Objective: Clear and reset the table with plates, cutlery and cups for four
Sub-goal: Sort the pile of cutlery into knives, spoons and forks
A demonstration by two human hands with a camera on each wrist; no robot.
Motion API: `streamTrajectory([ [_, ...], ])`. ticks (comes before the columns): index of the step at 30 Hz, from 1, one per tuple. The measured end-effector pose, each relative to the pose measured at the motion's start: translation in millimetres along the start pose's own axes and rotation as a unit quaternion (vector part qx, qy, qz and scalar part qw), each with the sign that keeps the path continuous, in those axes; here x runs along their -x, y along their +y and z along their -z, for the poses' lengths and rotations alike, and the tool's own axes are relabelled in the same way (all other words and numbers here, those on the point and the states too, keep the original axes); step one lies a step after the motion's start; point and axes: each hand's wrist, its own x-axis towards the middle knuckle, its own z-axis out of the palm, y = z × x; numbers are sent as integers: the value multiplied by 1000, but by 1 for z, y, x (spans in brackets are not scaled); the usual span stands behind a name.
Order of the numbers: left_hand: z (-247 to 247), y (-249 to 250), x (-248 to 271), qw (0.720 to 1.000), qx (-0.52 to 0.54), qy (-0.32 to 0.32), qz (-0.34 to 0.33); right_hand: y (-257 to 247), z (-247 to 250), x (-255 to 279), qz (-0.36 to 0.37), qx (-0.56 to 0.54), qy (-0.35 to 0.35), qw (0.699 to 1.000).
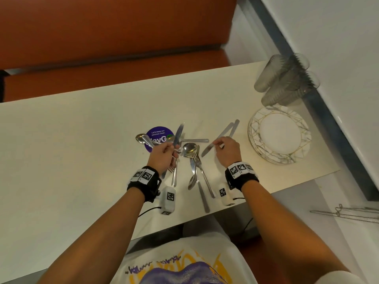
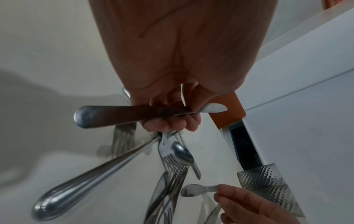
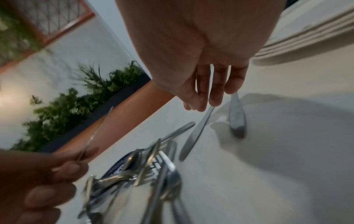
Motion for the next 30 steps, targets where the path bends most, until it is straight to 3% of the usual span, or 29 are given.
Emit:
streamTrajectory([
  [8,-34,20,-20,1000,16,23,14,31,12,-61,161,172,-107,966],
  [17,-65,44,-37,991,98,76,44,38,15,-106,363,269,-222,864],
  [25,-79,58,-37,986,115,114,33,18,26,-119,409,339,-263,805],
  [30,-73,58,-41,983,110,142,23,8,41,-132,417,311,-232,822],
])
